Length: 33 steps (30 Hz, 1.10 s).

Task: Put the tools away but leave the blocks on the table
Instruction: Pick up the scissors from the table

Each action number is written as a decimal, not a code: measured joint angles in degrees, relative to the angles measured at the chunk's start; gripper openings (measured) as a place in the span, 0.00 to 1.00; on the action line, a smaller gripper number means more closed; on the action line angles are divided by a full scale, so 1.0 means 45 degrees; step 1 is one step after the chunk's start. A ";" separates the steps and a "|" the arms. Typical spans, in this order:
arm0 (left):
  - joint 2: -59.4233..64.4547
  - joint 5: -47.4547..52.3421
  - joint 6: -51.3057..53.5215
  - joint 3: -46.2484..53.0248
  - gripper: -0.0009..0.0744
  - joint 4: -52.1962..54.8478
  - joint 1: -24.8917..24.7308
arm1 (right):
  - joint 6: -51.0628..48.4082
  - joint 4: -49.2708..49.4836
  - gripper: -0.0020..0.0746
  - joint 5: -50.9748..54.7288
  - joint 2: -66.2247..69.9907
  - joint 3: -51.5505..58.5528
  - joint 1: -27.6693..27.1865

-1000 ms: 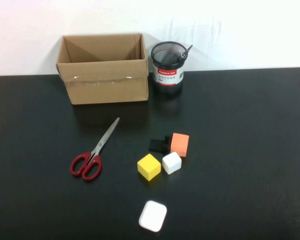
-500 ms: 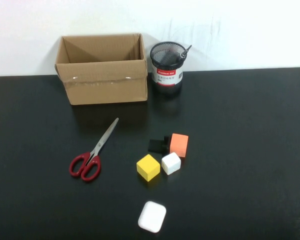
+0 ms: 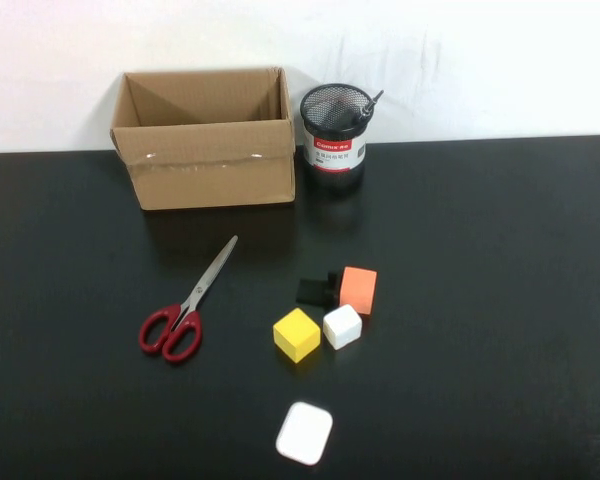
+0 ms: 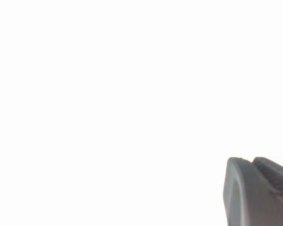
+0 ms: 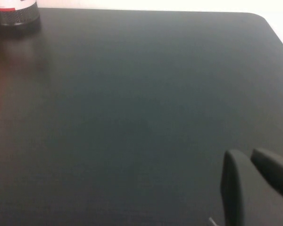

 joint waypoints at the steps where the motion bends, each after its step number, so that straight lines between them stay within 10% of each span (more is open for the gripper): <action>1: 0.0497 0.1142 0.0000 -0.0732 0.01 0.0000 0.0000 | 0.0000 0.0000 0.02 0.0000 0.0000 0.0000 0.0000; 21: 1.1067 1.1828 0.1190 -0.6196 0.03 0.0815 0.0000 | 0.0000 0.0000 0.02 0.0000 0.0000 0.0000 0.0000; 33: 1.8567 1.5484 0.4633 -1.0265 0.58 -0.2114 -0.0234 | 0.0000 0.0000 0.02 0.0000 0.0000 0.0000 0.0000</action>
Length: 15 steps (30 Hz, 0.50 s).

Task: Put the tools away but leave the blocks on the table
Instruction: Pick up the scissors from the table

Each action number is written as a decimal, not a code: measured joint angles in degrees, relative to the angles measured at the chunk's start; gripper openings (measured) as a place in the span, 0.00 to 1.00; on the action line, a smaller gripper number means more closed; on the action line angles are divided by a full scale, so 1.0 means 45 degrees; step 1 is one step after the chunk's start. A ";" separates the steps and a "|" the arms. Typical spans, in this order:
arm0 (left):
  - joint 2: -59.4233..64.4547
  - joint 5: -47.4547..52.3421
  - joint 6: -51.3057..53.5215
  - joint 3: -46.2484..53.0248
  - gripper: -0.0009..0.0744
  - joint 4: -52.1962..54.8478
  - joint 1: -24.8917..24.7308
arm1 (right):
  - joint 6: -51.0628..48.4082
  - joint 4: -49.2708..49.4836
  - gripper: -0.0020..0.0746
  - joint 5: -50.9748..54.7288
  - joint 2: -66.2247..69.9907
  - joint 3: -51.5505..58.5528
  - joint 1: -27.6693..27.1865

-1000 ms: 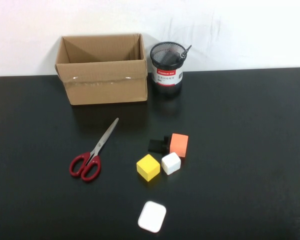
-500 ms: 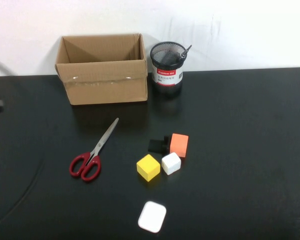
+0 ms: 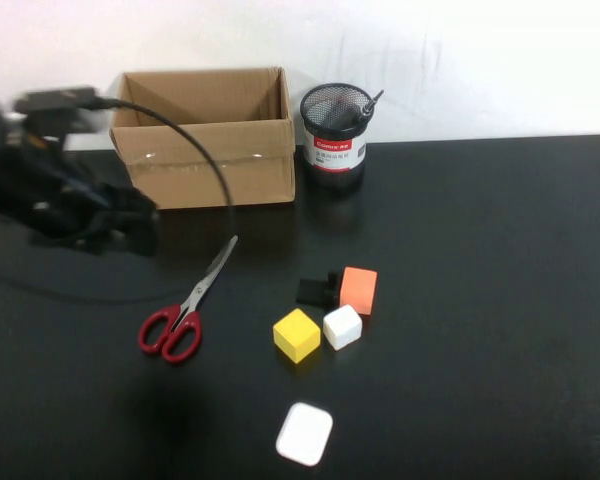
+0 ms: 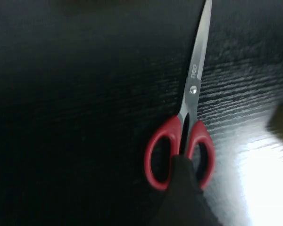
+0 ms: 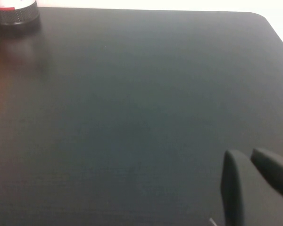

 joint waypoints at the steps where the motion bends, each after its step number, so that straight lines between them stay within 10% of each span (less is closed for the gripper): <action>1: 0.0570 0.0168 0.0079 -0.0388 0.58 0.0079 -0.0149 | 0.0000 0.0000 0.02 0.0000 0.0000 0.0000 0.0000; 15: 0.5341 0.0348 -0.0598 -0.3438 0.59 0.2404 -0.2218 | 0.0000 0.0000 0.02 0.0000 0.0000 0.0000 0.0000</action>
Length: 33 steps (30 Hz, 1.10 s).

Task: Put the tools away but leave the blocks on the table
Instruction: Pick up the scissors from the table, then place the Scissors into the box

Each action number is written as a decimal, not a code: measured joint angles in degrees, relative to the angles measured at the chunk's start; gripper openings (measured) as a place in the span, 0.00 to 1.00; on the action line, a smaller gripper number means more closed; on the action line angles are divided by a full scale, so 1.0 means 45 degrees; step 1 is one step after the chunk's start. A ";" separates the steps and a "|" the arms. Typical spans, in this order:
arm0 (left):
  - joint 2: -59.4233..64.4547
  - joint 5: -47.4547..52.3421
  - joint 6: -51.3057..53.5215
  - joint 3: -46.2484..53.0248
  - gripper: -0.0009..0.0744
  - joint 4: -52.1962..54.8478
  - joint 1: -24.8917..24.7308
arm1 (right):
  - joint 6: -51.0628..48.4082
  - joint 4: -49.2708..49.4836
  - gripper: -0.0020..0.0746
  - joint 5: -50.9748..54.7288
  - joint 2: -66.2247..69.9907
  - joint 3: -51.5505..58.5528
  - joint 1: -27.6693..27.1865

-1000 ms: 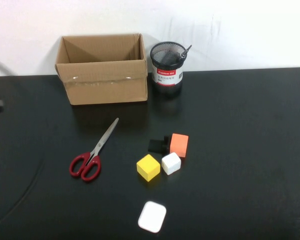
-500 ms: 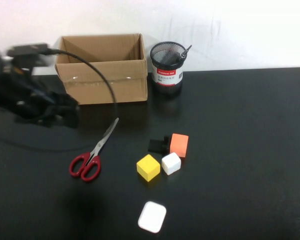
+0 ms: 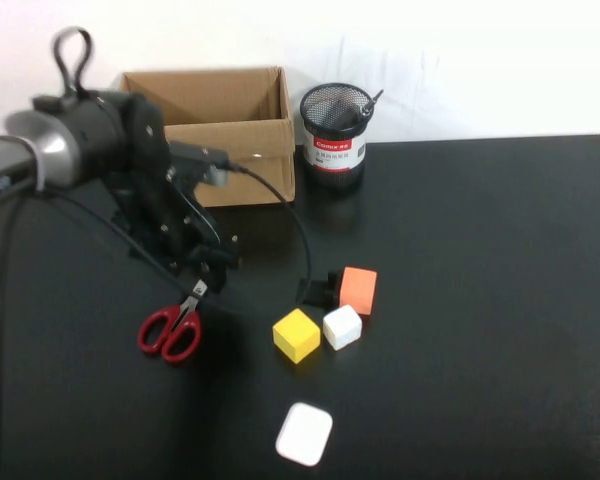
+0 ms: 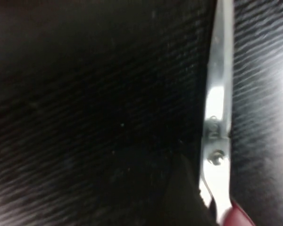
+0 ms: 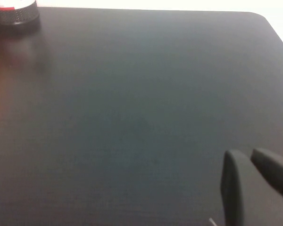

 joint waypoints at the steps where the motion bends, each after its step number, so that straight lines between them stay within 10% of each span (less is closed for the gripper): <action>1: 0.0220 0.0032 -0.0023 -0.0033 0.59 0.0000 -0.0023 | 0.0000 0.0000 0.02 0.0000 0.0000 0.0000 0.0000; 7: 0.0947 0.0064 -0.0048 -0.0163 0.56 0.0176 -0.0023 | 0.0000 0.0000 0.02 0.0000 0.0000 0.0000 0.0000; 13: 0.1061 0.0217 -0.0048 -0.0295 0.13 0.0501 -0.0023 | 0.0000 0.0000 0.02 0.0019 0.0000 0.0000 0.0000; 24: -0.1020 0.0072 0.0384 -0.0124 0.12 0.1597 -0.0686 | 0.0000 0.0000 0.02 0.0019 0.0000 0.0000 0.0014; 33: -0.4252 -0.4964 0.0169 -0.0124 0.12 0.2385 -0.0800 | 0.0000 0.0000 0.02 0.0019 0.0000 0.0000 0.0000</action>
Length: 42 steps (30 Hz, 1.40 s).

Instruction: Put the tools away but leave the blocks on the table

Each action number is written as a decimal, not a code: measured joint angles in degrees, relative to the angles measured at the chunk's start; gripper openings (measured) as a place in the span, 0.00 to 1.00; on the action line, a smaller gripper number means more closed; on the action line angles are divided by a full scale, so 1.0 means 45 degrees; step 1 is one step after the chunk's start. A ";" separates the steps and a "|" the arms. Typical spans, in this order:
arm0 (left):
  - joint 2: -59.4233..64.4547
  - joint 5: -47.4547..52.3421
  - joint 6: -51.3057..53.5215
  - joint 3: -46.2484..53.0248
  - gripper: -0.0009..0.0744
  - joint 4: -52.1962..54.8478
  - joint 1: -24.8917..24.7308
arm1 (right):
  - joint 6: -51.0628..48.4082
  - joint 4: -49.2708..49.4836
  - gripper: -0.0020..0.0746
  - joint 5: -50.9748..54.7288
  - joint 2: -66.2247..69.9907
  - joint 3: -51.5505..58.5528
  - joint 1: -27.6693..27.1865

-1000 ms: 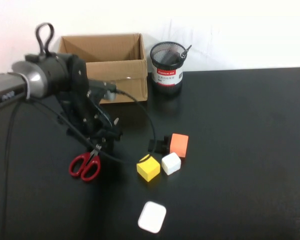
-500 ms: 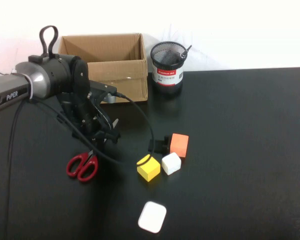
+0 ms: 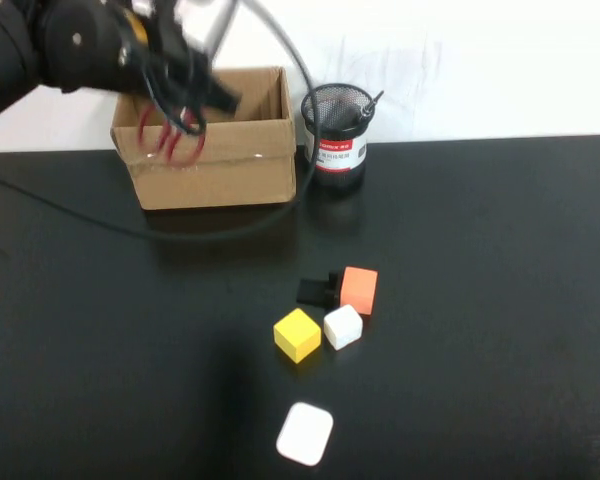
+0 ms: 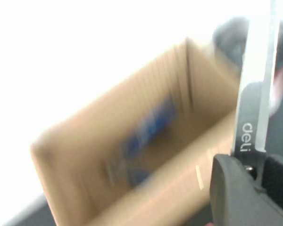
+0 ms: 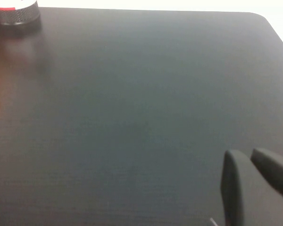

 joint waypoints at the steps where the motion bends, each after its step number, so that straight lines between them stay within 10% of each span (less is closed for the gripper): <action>1: -0.0057 -0.0804 -0.0102 0.0000 0.12 0.0158 0.0000 | 0.0000 0.0000 0.02 0.0000 0.0000 0.0000 0.0000; 16: 0.2920 -0.8058 -0.0254 0.0026 0.14 0.2083 0.1211 | 0.0000 0.0000 0.02 0.0000 0.0000 0.0000 0.0000; 26: 0.2847 -0.8738 -0.0024 0.0074 0.56 0.2114 0.1385 | 0.0000 0.0000 0.02 0.0000 0.0000 0.0000 0.0000; 34: -0.1090 -0.4540 -0.1944 0.0074 0.09 0.2087 0.1282 | 0.0000 0.0000 0.02 0.0000 0.0000 0.0000 0.0000; 42: -0.6325 0.0086 -0.2261 0.2161 0.02 0.2017 0.1282 | 0.0000 0.0000 0.02 0.0000 0.0000 0.0000 0.0000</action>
